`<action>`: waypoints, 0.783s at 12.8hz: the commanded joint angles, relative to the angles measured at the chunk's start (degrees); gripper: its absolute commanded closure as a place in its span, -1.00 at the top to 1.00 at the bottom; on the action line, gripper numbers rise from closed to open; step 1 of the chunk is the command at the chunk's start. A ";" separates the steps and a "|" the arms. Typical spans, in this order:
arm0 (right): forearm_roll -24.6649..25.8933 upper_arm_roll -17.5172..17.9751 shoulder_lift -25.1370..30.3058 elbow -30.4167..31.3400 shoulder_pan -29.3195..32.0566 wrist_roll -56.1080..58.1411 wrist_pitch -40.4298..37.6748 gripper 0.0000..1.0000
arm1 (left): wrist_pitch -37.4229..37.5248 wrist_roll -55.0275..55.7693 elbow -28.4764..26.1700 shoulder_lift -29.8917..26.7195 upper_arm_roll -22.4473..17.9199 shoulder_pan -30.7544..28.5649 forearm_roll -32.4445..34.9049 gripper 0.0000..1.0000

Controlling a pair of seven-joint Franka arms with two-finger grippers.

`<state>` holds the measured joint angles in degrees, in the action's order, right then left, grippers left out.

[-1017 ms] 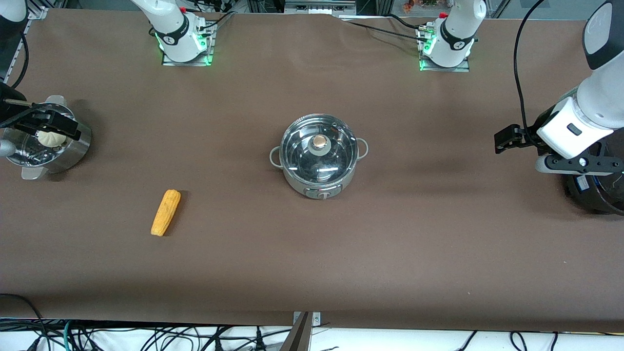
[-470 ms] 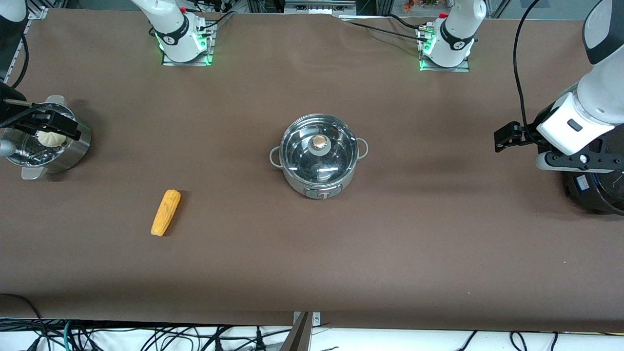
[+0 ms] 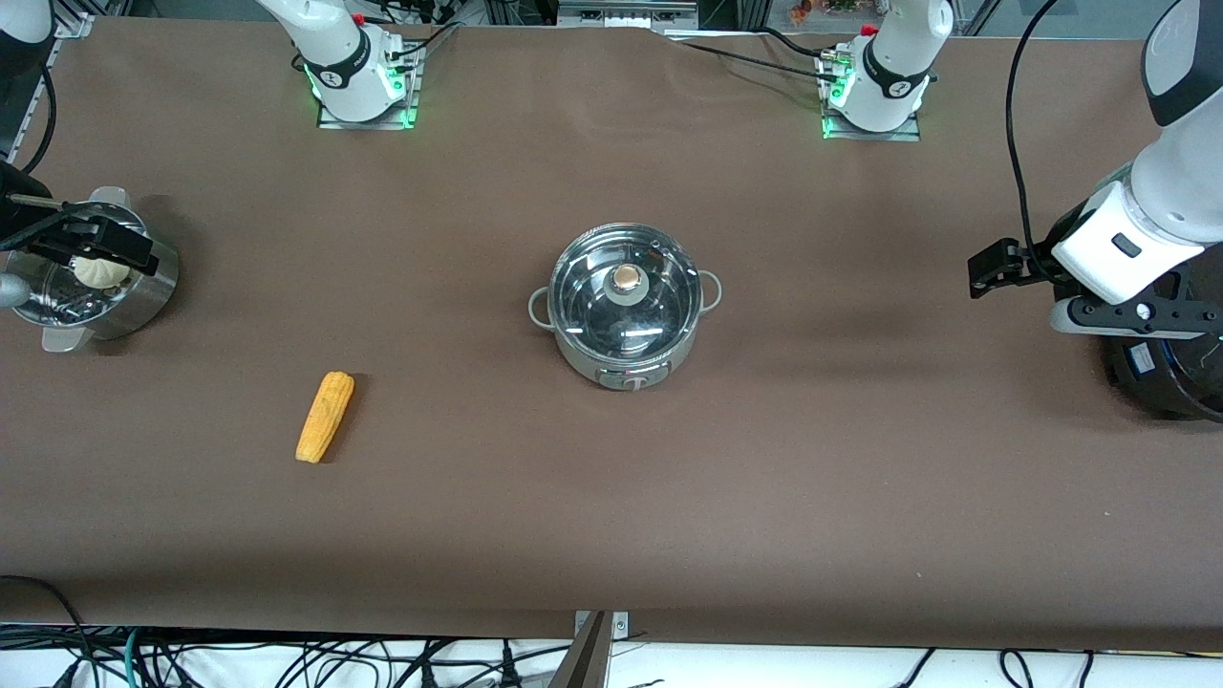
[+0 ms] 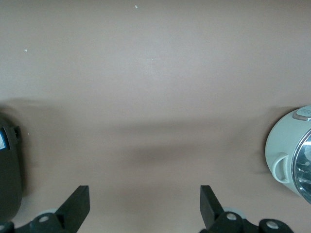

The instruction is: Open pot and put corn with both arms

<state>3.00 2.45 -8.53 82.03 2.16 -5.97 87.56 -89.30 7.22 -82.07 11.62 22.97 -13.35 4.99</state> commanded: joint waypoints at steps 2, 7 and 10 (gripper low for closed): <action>0.25 0.36 -0.35 -1.00 0.48 -0.09 0.07 1.00 | 0.71 -0.02 0.07 -0.72 0.59 -0.19 1.17 1.00; 0.25 0.36 -0.35 -1.00 0.57 -0.09 0.07 1.00 | 0.71 -0.02 0.24 -0.72 0.59 -0.10 1.17 1.00; 0.25 0.36 -0.35 -1.00 0.57 -0.09 -0.02 1.00 | 0.71 -0.10 0.24 -0.37 0.41 0.16 1.17 1.00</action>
<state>3.00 2.44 -8.53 82.03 2.18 -5.97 87.63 -89.28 7.24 -82.07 11.62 23.25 -13.33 4.99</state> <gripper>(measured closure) 0.000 0.000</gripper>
